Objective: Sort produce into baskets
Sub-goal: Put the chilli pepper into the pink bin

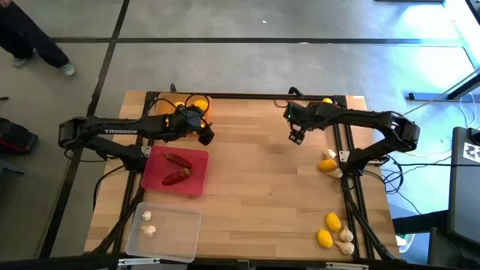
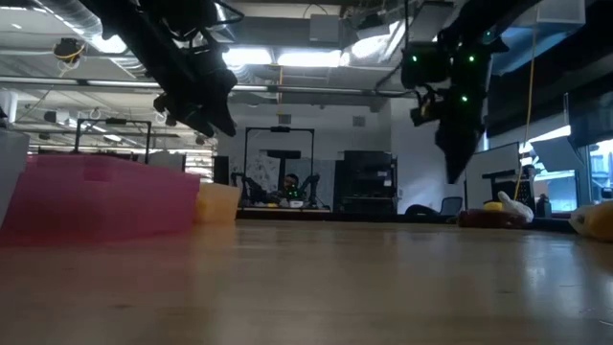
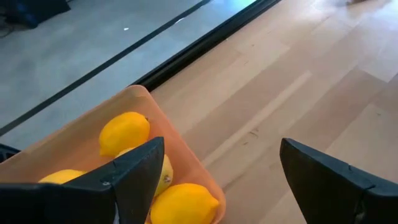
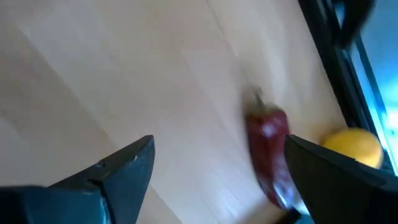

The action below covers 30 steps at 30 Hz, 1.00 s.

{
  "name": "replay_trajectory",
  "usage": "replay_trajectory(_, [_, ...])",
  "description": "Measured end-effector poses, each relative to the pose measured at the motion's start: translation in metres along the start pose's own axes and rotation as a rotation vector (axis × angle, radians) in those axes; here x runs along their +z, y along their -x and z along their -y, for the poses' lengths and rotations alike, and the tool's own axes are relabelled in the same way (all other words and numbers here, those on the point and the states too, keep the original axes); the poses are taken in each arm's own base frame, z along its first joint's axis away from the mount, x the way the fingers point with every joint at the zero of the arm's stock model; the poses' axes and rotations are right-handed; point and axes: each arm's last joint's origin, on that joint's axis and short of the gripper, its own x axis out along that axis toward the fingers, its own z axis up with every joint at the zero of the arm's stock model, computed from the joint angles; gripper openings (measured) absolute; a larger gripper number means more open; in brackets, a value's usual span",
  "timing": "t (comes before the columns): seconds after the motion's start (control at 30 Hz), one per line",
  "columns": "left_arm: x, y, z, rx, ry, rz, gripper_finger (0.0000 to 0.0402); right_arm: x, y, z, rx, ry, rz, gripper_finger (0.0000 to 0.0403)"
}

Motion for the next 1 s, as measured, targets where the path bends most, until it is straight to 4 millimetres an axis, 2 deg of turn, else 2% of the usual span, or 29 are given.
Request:
replay_trajectory(0.23, [0.0,0.0,0.0,0.001,-0.003,-0.002,0.0316,-0.004,-0.014,0.041,-0.026,-0.011,-0.074,0.0349])
replay_trajectory(0.4, [0.0,0.0,0.0,0.001,-0.008,-0.002,0.0316,-0.006,-0.029,0.061,-0.003,0.017,-0.129,0.0349])
replay_trajectory(0.87, [0.0,0.0,0.0,0.002,-0.011,-0.003,0.0316,-0.008,-0.094,0.081,-0.032,0.025,-0.327,0.0348])
replay_trajectory(1.0, [0.0,0.0,0.0,0.002,-0.011,-0.003,0.0316,-0.012,-0.109,0.088,-0.041,0.0,-0.38,0.0328])
